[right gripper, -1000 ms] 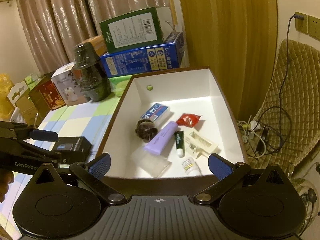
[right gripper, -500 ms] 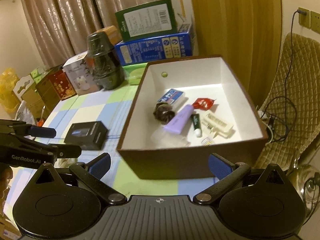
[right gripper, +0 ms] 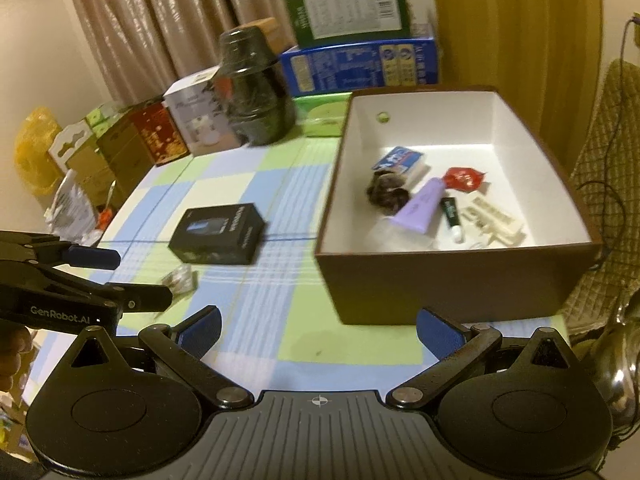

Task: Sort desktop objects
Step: 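Withdraw both grippers from the box back toward the table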

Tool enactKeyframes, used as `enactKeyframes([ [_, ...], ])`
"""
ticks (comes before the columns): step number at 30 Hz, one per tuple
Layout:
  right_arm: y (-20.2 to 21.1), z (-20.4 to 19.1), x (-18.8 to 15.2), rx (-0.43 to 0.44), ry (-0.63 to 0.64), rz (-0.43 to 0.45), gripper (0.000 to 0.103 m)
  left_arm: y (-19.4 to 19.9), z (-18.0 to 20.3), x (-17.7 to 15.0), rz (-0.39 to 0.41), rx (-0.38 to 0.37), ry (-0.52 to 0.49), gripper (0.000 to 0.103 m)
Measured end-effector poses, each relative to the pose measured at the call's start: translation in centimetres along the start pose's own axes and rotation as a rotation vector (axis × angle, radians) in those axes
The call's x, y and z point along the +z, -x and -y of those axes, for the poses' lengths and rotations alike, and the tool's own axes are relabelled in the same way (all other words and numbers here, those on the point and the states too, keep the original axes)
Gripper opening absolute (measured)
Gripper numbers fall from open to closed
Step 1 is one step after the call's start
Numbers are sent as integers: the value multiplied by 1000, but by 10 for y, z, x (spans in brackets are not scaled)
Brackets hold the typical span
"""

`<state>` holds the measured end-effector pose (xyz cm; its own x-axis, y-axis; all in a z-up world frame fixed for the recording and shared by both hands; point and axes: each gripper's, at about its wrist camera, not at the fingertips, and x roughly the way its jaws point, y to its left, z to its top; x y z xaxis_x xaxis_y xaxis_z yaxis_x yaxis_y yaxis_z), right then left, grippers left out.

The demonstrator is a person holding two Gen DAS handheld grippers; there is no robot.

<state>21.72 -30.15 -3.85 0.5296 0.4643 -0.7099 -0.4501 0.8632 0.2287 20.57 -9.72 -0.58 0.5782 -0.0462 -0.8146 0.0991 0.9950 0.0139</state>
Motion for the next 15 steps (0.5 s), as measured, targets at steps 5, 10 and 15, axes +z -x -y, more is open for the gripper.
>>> enactKeyframes([
  [5,-12,-20,-3,27,28,-24,101,3,-18,-11,-13,18,23,85],
  [10,-24,-36,-4,42,46,-42,101,3,-36,-19,-23,42,46,85],
  [15,-37,-45,-6,42,45,-55,101,1,-53,-29,-35,63,66,85],
])
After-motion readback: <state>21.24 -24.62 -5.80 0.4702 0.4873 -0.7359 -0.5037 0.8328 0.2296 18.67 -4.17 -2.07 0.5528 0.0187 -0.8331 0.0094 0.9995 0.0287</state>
